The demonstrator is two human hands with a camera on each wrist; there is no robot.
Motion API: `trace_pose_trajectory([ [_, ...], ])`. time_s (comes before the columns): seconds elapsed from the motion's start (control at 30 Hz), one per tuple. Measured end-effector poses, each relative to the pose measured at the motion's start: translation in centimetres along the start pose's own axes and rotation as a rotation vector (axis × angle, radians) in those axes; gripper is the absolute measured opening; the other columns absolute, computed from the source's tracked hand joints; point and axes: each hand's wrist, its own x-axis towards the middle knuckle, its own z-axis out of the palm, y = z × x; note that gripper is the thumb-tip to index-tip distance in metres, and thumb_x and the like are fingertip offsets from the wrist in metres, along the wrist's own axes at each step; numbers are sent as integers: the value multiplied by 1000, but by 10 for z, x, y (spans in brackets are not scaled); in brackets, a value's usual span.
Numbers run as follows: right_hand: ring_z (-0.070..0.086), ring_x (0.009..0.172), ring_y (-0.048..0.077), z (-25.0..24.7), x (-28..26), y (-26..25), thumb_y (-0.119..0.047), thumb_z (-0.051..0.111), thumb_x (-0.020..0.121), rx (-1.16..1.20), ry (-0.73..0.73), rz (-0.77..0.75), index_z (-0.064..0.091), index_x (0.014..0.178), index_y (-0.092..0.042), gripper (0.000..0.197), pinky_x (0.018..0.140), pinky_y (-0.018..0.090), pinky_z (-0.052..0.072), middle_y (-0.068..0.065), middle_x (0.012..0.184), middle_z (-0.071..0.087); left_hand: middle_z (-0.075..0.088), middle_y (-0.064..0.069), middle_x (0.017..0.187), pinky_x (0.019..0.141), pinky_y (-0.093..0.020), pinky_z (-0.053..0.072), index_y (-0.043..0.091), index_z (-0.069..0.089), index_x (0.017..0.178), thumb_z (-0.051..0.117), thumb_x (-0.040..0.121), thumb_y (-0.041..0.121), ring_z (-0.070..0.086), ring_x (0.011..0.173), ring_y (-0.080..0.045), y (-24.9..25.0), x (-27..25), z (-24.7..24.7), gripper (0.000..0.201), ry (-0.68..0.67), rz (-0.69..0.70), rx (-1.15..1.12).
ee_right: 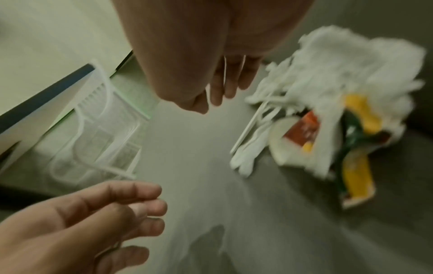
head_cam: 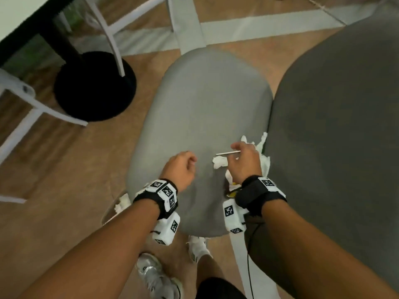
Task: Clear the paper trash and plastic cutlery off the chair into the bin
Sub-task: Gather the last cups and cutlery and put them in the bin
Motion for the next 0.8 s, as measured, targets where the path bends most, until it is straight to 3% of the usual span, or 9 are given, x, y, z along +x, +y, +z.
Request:
trace_pose_trajectory([
  [0.07, 42, 129, 35, -16, 13, 28, -23, 62, 86, -116, 5, 163, 53, 132, -15, 48, 110, 44, 37, 13, 140, 45, 66, -1, 103, 89, -37, 52, 20, 64, 107, 54, 88, 18, 63, 93, -20, 26, 7, 30, 21, -130, 60, 34],
  [0.13, 35, 135, 37, -22, 23, 46, -25, 67, 85, -118, -41, 247, 41, 140, -8, 63, 113, 42, 32, 16, 147, 34, 61, -1, 114, 94, -37, 49, 22, 59, 116, 57, 87, 25, 59, 105, -21, 44, 11, 58, 29, -230, 91, 102],
  [0.23, 43, 131, 37, -11, 35, 54, -34, 74, 79, -84, -103, 248, 30, 146, -9, 84, 109, 42, 41, 17, 144, 37, 53, -2, 126, 96, -42, 48, 26, 48, 126, 64, 79, 46, 53, 114, -24, 53, 12, 87, 53, -335, 64, 225],
  [0.37, 52, 127, 33, 4, 49, 54, -52, 76, 72, -5, -256, 341, 21, 154, -13, 107, 103, 38, 47, 14, 146, 43, 51, -6, 129, 93, -45, 49, 20, 39, 134, 65, 81, 49, 54, 114, -27, 41, 15, 110, 65, -395, 47, 291],
  [0.43, 58, 120, 30, 6, 53, 56, -54, 75, 75, 1, -283, 316, 29, 151, -12, 98, 91, 30, 48, 11, 136, 54, 56, -1, 123, 89, -42, 53, 23, 39, 132, 66, 78, 55, 59, 107, -21, 36, 18, 113, 68, -352, 16, 193],
  [0.5, 61, 111, 26, 8, 55, 56, -43, 73, 83, 58, -290, 288, 46, 136, -10, 68, 84, 26, 44, 7, 121, 63, 61, 8, 114, 84, -35, 55, 28, 44, 124, 67, 74, 56, 62, 99, -13, 33, 22, 110, 62, -298, -58, 47],
  [0.57, 60, 100, 20, 9, 55, 52, -34, 71, 86, 175, -304, 275, 56, 122, -11, 45, 83, 26, 44, 2, 108, 63, 62, 8, 109, 81, -31, 54, 28, 47, 114, 70, 75, 46, 63, 96, -11, 28, 24, 103, 49, -231, -101, -54],
  [0.67, 62, 99, 22, 19, 60, 41, -37, 72, 84, 269, -265, 289, 63, 111, -13, 38, 84, 29, 48, 2, 108, 67, 57, 3, 109, 78, -29, 53, 27, 46, 106, 73, 75, 37, 61, 95, -12, 13, 26, 90, 43, -135, -127, -114],
  [0.8, 69, 88, 24, 31, 61, 17, -37, 71, 84, 384, -245, 179, 66, 91, -13, 25, 86, 41, 55, 2, 89, 72, 52, 5, 112, 83, -30, 51, 29, 46, 109, 76, 70, 35, 58, 97, -12, -2, 25, 65, 50, -57, -181, -151],
])
